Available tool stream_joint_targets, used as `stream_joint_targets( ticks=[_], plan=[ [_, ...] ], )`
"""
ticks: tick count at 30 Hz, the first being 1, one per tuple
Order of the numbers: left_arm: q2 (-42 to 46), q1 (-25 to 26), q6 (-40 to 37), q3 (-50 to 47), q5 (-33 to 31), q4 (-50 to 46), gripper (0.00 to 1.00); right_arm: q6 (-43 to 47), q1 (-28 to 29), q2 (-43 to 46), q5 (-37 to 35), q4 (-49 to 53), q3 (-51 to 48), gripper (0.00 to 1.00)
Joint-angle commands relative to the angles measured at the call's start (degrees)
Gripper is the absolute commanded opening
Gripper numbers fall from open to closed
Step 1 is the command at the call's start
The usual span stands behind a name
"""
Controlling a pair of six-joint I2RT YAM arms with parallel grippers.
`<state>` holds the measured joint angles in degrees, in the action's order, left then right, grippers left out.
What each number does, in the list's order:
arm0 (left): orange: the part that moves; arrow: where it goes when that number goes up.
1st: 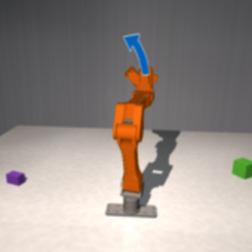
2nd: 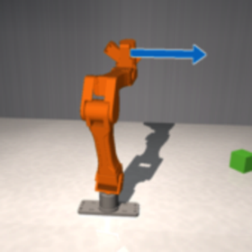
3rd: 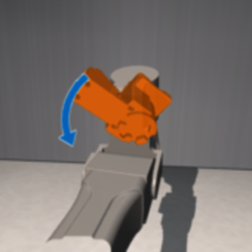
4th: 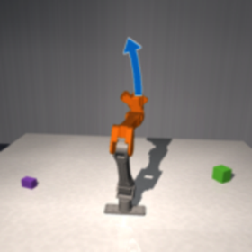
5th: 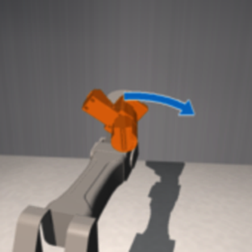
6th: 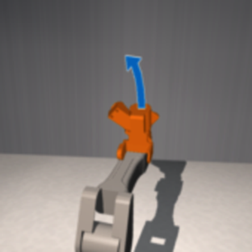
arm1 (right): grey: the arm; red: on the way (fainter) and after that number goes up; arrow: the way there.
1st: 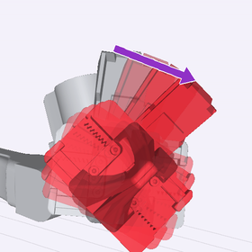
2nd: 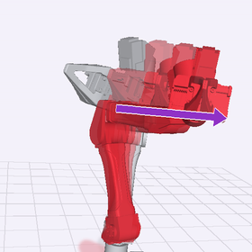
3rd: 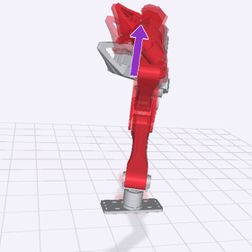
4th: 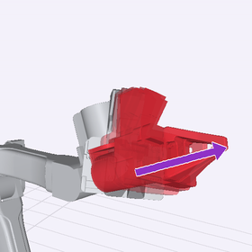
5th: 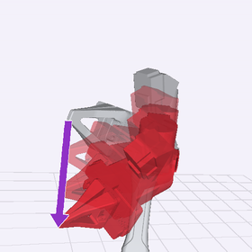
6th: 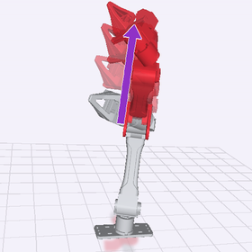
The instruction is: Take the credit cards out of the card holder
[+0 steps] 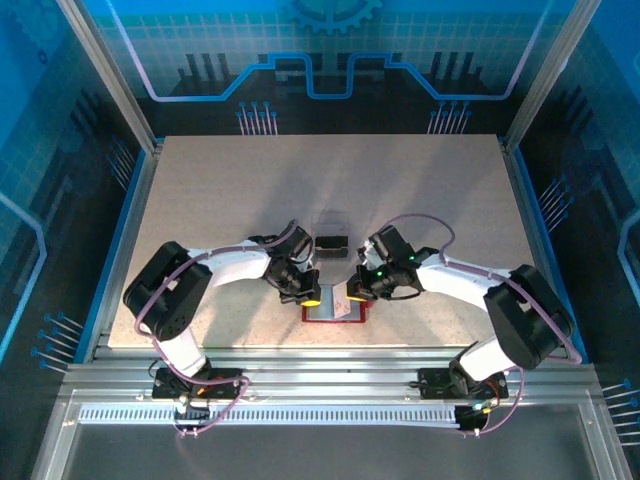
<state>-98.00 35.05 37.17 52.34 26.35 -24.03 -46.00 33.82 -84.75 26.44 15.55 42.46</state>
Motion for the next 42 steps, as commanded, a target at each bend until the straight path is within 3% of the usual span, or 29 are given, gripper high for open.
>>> stream_joint_targets(
  ticks=[1, 7, 14, 23, 32, 42],
  plan=[
    [2.4, 0.0, 0.5, -0.9, 0.1, -2.3, 0.0, 2.5, -1.0, 2.3, -0.7, 4.7, 2.2, 0.04],
    [3.7, -0.2, 0.7, -1.2, -0.6, -3.0, 0.02, 7.0, -1.7, 3.7, -2.4, 11.0, 5.7, 0.02],
    [8.7, -2.2, 1.5, -2.2, -1.2, -3.1, 0.09, 23.4, -1.9, 1.9, -6.7, 24.8, 16.4, 0.0],
    [14.3, -8.0, -0.4, -6.0, -1.1, -3.9, 0.12, 48.2, -1.9, -7.1, -17.8, 40.9, 34.2, 0.0],
    [17.4, -13.4, -2.4, -10.6, 1.0, -3.0, 0.13, 72.7, -1.2, -14.6, -18.7, 47.3, 48.4, 0.0],
    [21.4, -15.3, -2.4, -14.3, 1.0, -2.7, 0.14, 86.5, -0.8, -27.4, -20.6, 54.7, 67.8, 0.0]
  ],
)
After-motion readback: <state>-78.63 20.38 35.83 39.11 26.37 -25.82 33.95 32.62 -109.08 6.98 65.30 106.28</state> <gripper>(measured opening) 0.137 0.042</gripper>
